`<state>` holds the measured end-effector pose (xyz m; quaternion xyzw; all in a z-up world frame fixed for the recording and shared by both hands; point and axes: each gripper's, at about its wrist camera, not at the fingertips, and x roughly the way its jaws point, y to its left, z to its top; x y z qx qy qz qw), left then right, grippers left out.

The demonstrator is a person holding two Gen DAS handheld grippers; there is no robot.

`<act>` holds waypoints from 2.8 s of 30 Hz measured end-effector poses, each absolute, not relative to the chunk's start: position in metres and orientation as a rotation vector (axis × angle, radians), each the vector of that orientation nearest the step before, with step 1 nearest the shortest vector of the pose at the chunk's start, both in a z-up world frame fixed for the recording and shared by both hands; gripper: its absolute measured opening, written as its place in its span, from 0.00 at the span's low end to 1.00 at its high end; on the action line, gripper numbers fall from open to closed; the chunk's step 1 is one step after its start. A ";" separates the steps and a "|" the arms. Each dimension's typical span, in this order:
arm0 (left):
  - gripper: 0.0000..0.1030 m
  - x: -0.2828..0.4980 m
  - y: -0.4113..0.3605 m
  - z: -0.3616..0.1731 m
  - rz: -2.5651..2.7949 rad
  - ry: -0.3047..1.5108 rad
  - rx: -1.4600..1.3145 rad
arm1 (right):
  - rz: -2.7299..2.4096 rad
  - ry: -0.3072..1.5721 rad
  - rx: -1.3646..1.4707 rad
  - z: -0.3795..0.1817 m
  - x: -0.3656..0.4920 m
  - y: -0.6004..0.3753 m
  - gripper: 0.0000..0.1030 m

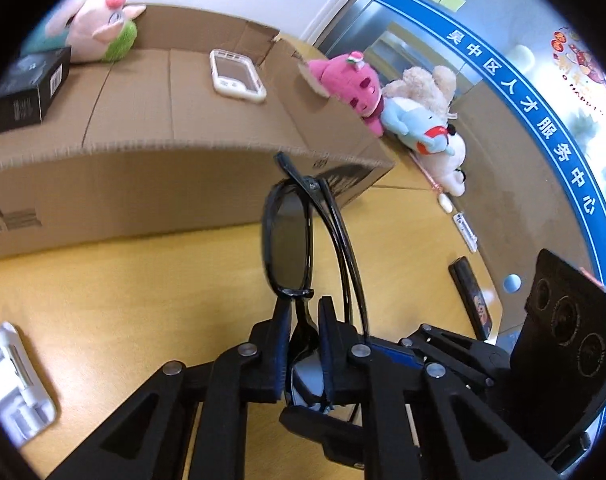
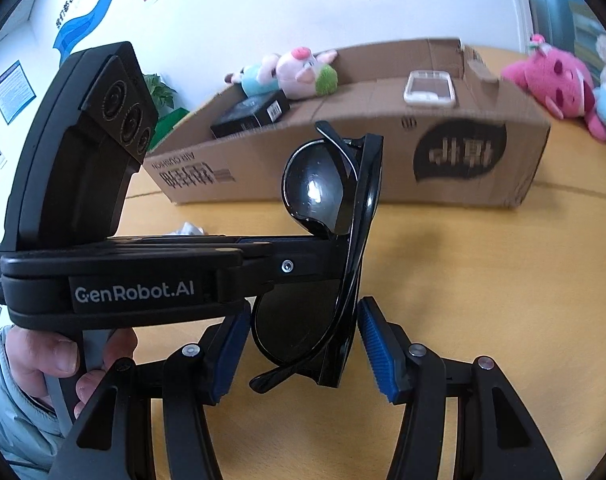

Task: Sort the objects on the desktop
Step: 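Carry the sunglasses with both grippers over the box and lower them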

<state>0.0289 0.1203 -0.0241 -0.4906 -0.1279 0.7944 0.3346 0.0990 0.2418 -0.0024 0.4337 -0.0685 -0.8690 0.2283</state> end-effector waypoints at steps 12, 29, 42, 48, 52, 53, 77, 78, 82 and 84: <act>0.12 0.004 0.101 0.030 2.111 -0.331 -1.176 | -2.437 -0.120 1.073 0.059 0.066 0.227 0.41; 0.11 -0.041 0.036 0.076 2.208 -0.345 -1.094 | -2.366 -0.097 1.004 0.101 0.001 0.178 0.22; 0.10 -0.072 -0.018 0.064 2.245 -0.394 -1.167 | -2.244 -0.161 1.050 0.083 -0.043 0.130 0.17; 0.10 -0.091 -0.041 0.042 2.230 -0.420 -1.258 | -2.190 -0.198 1.105 0.058 -0.063 0.109 0.17; 0.10 -0.102 -0.050 0.028 2.223 -0.445 -1.309 | -2.168 -0.212 1.141 0.044 -0.075 0.099 0.17; 0.10 -0.104 -0.052 0.024 2.218 -0.457 -1.320 | -2.164 -0.211 1.150 0.041 -0.077 0.096 0.17; 0.09 -0.168 0.141 -0.022 1.924 -0.462 -1.517 | -2.279 -0.282 1.436 0.009 -0.117 0.275 0.17; 0.09 -0.170 0.147 -0.024 1.916 -0.466 -1.529 | -2.275 -0.283 1.460 0.006 -0.120 0.285 0.17; 0.09 -0.182 0.169 -0.042 1.857 -0.565 -1.599 | -2.296 -0.199 1.547 -0.001 -0.131 0.302 0.17; 0.09 -0.186 0.175 -0.049 1.847 -0.590 -1.635 | -2.304 -0.140 1.602 -0.004 -0.138 0.303 0.17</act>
